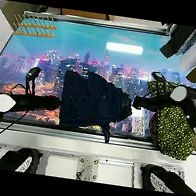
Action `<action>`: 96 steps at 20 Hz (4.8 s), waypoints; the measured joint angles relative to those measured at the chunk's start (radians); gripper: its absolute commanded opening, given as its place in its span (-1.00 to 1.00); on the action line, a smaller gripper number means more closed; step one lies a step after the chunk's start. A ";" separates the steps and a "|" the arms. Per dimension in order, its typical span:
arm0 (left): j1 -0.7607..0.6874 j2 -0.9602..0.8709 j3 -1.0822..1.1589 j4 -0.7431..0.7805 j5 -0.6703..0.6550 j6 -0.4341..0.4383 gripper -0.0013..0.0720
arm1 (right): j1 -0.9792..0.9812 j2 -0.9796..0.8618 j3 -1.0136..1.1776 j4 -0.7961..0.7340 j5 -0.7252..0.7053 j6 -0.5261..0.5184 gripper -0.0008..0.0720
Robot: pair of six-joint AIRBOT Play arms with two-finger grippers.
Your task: Fold the clothes and pants, and hang the long-sleeved shirts on hangers.
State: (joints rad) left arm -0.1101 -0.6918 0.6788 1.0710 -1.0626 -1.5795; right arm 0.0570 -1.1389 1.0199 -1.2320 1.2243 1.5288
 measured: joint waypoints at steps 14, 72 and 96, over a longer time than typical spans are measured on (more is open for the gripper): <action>0.000 0.070 -0.061 -0.169 0.045 -0.022 -0.93 | -0.275 -0.428 -0.087 0.575 -0.022 -0.628 0.95; 0.000 0.071 -0.051 -0.172 0.042 -0.040 -0.93 | -0.809 0.349 -0.140 -0.278 0.243 0.123 -0.87; 0.000 -0.314 0.357 -0.121 0.064 0.128 -0.93 | -0.094 0.305 -0.126 0.121 -0.086 -0.198 -0.87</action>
State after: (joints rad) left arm -0.1101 -1.0061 1.0363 0.9504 -0.9985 -1.4513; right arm -0.0372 -0.8341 0.8944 -1.1114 1.1381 1.3304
